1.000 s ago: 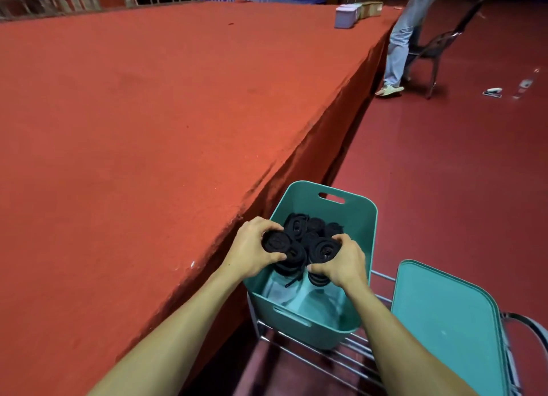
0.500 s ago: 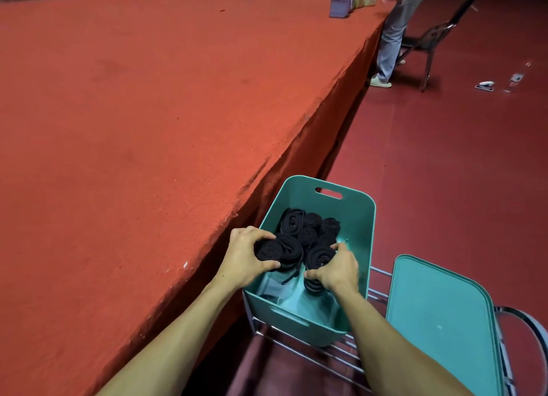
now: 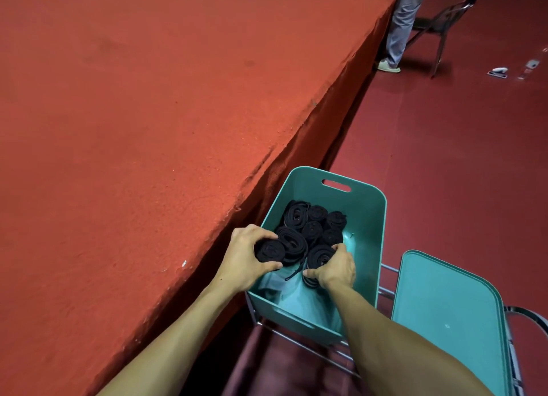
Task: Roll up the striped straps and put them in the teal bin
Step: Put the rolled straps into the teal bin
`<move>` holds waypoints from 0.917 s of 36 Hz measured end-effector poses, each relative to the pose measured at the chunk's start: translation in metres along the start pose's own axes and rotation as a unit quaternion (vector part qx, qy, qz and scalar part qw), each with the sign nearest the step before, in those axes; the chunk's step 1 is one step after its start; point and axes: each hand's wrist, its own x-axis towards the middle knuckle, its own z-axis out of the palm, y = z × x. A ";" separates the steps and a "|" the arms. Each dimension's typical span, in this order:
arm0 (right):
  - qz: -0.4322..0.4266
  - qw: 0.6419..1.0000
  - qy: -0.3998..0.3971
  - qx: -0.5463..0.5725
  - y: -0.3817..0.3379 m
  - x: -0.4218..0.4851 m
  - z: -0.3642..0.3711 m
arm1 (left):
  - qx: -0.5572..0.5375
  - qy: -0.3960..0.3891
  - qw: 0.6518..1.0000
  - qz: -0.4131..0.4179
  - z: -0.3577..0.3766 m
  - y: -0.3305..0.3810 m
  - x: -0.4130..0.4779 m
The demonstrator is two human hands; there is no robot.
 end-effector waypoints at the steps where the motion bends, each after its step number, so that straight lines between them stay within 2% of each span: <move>1: 0.002 1.000 0.001 0.005 0.001 0.001 0.002 | 0.000 0.000 1.000 0.001 0.000 -0.001 0.000; 12: -0.003 1.000 -0.001 0.022 0.000 0.008 0.016 | -0.005 -0.006 1.000 0.002 0.001 -0.001 0.001; 25: -0.065 0.997 0.026 0.046 0.013 0.018 0.024 | -0.002 -0.011 1.000 0.004 0.002 -0.001 0.001; 33: -0.060 0.997 0.018 0.046 0.010 0.023 0.024 | -0.005 -0.006 1.000 0.011 0.001 -0.002 0.002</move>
